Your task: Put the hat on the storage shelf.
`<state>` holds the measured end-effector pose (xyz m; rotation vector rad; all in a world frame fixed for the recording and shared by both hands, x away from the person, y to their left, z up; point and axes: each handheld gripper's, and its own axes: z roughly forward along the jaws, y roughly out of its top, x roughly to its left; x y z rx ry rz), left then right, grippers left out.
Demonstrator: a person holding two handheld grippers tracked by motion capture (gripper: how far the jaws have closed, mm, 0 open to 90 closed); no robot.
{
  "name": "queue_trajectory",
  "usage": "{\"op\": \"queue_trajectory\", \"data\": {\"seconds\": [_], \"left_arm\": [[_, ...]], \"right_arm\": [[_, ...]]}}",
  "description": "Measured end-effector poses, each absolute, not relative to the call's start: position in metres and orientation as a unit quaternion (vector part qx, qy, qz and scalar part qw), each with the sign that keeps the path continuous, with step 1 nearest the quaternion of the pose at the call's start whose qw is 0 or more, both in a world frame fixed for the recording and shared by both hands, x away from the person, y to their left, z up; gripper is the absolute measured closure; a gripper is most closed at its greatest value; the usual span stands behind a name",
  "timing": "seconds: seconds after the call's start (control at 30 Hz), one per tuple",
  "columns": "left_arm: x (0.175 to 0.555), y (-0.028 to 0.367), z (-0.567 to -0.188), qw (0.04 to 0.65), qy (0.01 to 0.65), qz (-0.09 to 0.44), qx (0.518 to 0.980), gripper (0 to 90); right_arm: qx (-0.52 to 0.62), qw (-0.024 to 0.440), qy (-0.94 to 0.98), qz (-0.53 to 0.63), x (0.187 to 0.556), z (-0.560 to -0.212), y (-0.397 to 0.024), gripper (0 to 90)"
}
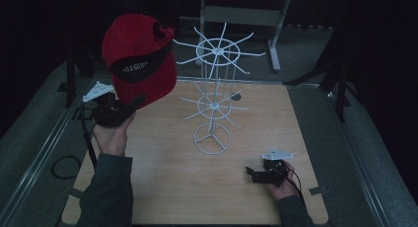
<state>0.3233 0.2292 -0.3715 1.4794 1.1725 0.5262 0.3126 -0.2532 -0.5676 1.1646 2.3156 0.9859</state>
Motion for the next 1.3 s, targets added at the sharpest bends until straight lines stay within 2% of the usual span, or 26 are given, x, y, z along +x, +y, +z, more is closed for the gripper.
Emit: {"op": "queue_trajectory", "data": {"seconds": [1.3], "left_arm": [[0.317, 0.226, -0.355, 0.594, 0.465, 0.224, 0.617, 85.1]], "right_arm": [[0.412, 0.184, 0.821, 0.35, 0.313, -0.568, -0.253, 15.3]]}}
